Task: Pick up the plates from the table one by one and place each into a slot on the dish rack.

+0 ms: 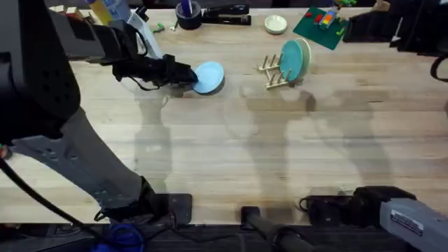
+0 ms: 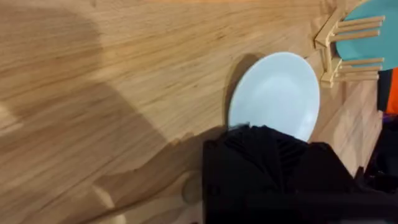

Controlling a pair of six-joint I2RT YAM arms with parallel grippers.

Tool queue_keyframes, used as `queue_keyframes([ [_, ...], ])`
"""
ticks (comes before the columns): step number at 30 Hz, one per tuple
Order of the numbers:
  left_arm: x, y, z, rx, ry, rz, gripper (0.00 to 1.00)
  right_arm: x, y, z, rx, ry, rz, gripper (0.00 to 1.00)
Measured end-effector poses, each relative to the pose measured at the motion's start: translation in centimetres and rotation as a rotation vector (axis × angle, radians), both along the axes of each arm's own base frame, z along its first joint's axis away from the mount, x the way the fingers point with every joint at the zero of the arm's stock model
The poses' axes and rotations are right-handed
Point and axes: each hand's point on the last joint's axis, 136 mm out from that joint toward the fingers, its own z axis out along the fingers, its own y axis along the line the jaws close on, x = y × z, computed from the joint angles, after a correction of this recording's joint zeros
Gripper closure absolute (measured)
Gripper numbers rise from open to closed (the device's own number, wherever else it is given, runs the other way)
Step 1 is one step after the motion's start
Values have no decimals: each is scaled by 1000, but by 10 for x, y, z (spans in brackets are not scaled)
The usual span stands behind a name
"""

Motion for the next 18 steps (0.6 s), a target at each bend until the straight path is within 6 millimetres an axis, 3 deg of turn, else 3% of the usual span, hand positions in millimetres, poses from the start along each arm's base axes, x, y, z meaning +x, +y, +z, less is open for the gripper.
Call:
queue_keyframes([
  [8, 0, 0, 0, 0, 0, 0, 960, 1, 15, 0, 178, 27, -66, 7],
  [18, 0, 0, 0, 0, 0, 0, 961, 21, 69, -16, 272, 84, 93, 7],
])
